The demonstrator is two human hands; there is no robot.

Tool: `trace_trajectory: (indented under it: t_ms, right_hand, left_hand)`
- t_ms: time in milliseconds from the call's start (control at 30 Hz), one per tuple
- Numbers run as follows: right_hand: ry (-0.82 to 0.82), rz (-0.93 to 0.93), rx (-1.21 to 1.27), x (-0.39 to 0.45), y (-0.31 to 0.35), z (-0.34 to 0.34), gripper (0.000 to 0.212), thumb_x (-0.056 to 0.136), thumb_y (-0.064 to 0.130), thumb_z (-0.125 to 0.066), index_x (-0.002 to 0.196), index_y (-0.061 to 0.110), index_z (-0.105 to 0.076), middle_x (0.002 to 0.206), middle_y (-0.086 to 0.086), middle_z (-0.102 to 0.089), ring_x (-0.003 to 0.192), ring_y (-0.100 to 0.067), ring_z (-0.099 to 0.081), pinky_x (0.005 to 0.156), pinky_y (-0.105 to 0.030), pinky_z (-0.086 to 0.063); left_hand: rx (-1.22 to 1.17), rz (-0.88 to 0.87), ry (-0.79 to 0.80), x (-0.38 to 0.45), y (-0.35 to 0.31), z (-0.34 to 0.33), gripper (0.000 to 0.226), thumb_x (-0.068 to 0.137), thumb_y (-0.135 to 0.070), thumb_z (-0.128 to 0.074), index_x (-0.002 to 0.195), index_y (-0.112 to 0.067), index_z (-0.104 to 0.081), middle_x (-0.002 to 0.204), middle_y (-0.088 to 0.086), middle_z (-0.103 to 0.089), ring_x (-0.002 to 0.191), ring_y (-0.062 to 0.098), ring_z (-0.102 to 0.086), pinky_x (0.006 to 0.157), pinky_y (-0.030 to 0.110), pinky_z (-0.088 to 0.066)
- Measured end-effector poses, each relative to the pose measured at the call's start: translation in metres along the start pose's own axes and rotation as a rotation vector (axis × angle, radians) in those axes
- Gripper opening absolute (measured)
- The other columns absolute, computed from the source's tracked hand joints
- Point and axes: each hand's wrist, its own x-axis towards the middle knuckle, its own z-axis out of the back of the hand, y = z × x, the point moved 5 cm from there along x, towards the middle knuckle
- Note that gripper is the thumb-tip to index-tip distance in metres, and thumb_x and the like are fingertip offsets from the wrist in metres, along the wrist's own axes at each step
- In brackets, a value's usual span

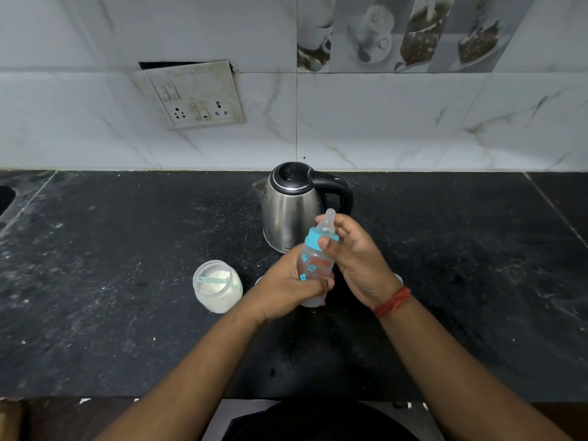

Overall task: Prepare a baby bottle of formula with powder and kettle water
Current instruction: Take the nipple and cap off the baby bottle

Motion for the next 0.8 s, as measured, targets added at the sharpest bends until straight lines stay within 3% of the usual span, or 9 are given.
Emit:
trace_trajectory:
  t_ms: [100, 200, 300, 367, 433, 533, 633, 800]
  right_hand:
    - [0.024, -0.011, 0.091, -0.001, -0.003, 0.002, 0.053, 0.087, 0.014, -0.070, 0.137, 0.012, -0.055, 0.124, -0.007, -0.071, 0.117, -0.021, -0.066, 0.093, -0.032, -0.057]
    - [0.152, -0.093, 0.203, -0.006, -0.002, 0.003, 0.064, 0.092, 0.016, -0.062, 0.152, 0.015, -0.039, 0.141, -0.025, -0.058, 0.133, -0.034, -0.056, 0.111, -0.045, -0.047]
    - [0.144, -0.091, 0.073, -0.008, -0.002, 0.001, 0.079, 0.083, 0.027, -0.073, 0.153, 0.022, -0.037, 0.141, -0.008, -0.062, 0.131, -0.023, -0.058, 0.105, -0.038, -0.051]
    - [0.075, -0.048, -0.001, -0.007, -0.003, 0.001, 0.071, 0.082, 0.018, -0.075, 0.147, 0.020, -0.045, 0.129, 0.001, -0.068, 0.122, -0.016, -0.062, 0.096, -0.031, -0.053]
    - [0.045, -0.041, 0.030, -0.007, -0.003, 0.003, 0.063, 0.084, 0.009, -0.067, 0.144, 0.018, -0.049, 0.127, -0.007, -0.069, 0.117, -0.020, -0.063, 0.094, -0.032, -0.054]
    - [0.115, -0.066, 0.150, -0.009, -0.003, 0.004, 0.067, 0.086, 0.004, -0.055, 0.150, 0.014, -0.041, 0.138, -0.021, -0.062, 0.129, -0.032, -0.059, 0.107, -0.043, -0.048]
    - [0.119, -0.066, 0.130, -0.010, -0.005, 0.003, 0.068, 0.086, 0.007, -0.059, 0.150, 0.017, -0.040, 0.141, -0.017, -0.061, 0.127, -0.027, -0.059, 0.105, -0.039, -0.050]
    - [0.023, 0.030, 0.081, -0.010, 0.000, 0.002, 0.054, 0.085, 0.009, -0.068, 0.137, 0.017, -0.053, 0.117, -0.007, -0.072, 0.110, -0.019, -0.066, 0.088, -0.029, -0.056]
  left_hand:
    - [-0.025, 0.004, 0.017, -0.002, 0.002, 0.004, 0.031, 0.083, -0.018, -0.076, 0.109, -0.021, -0.060, 0.089, 0.001, -0.065, 0.080, 0.013, -0.063, 0.071, 0.027, -0.054]
    - [-0.027, 0.009, 0.023, -0.005, 0.007, 0.004, 0.034, 0.081, -0.022, -0.078, 0.110, -0.024, -0.061, 0.092, 0.002, -0.066, 0.084, 0.017, -0.064, 0.075, 0.033, -0.056]
    - [0.024, 0.028, -0.031, -0.004, 0.011, 0.006, 0.039, 0.076, -0.026, -0.078, 0.110, -0.020, -0.059, 0.090, 0.004, -0.064, 0.083, 0.019, -0.060, 0.076, 0.039, -0.051]
    - [0.038, 0.026, -0.020, -0.004, 0.011, 0.005, 0.038, 0.078, -0.024, -0.077, 0.110, -0.019, -0.058, 0.087, 0.003, -0.062, 0.080, 0.018, -0.058, 0.074, 0.036, -0.050]
    - [0.043, 0.011, 0.007, -0.005, 0.010, 0.004, 0.032, 0.083, -0.015, -0.075, 0.110, -0.019, -0.058, 0.086, 0.001, -0.060, 0.078, 0.013, -0.057, 0.071, 0.027, -0.051]
    - [0.058, 0.012, -0.003, -0.006, 0.010, 0.003, 0.033, 0.084, -0.011, -0.073, 0.112, -0.010, -0.056, 0.087, 0.003, -0.058, 0.079, 0.012, -0.056, 0.071, 0.024, -0.049]
    - [0.067, 0.014, -0.007, -0.007, 0.010, 0.002, 0.039, 0.085, -0.011, -0.072, 0.118, -0.004, -0.053, 0.088, 0.005, -0.058, 0.080, 0.015, -0.055, 0.071, 0.026, -0.048]
    - [0.074, 0.022, 0.001, -0.007, 0.011, 0.002, 0.036, 0.086, -0.011, -0.073, 0.117, -0.012, -0.055, 0.084, -0.005, -0.059, 0.076, 0.008, -0.056, 0.069, 0.022, -0.049]
